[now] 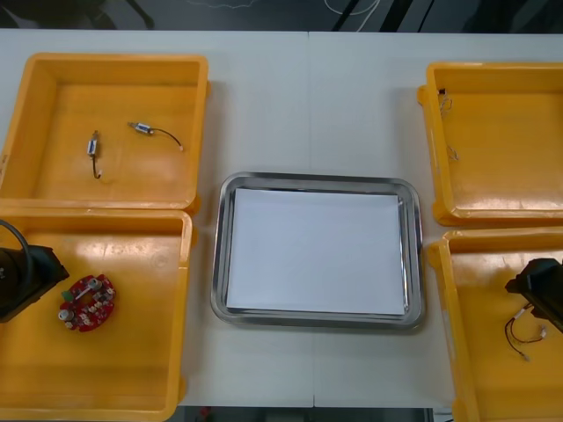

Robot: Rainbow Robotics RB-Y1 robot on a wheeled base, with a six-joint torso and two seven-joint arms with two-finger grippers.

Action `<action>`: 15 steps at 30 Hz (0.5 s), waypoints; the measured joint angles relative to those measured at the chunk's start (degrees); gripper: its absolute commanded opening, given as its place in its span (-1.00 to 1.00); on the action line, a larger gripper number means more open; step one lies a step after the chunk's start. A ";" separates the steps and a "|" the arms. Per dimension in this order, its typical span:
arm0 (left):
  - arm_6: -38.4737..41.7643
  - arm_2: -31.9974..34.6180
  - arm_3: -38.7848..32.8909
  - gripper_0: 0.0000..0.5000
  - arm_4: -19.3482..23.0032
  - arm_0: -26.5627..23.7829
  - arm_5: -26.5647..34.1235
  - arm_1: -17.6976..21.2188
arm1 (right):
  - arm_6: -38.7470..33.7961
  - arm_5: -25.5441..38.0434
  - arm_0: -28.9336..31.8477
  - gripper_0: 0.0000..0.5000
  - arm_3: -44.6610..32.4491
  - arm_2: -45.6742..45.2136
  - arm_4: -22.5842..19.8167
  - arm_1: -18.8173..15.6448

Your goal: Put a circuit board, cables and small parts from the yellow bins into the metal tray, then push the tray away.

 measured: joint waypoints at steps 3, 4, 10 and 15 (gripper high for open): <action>0.00 -1.02 1.13 1.00 -0.64 0.00 -1.54 0.00 | 0.00 -1.03 0.54 0.96 0.30 0.73 0.29 0.00; 0.00 -1.39 1.50 1.00 -0.84 0.00 -2.01 0.00 | 0.00 -1.09 0.67 0.96 0.38 0.94 0.40 0.00; 0.00 -3.21 2.04 1.00 -2.10 0.01 -2.51 0.00 | 0.00 -2.56 1.59 0.96 0.64 2.10 1.36 0.00; 0.00 -4.25 2.05 1.00 -3.14 0.23 -2.57 0.00 | 0.00 -3.14 2.33 0.96 0.68 2.56 2.18 0.00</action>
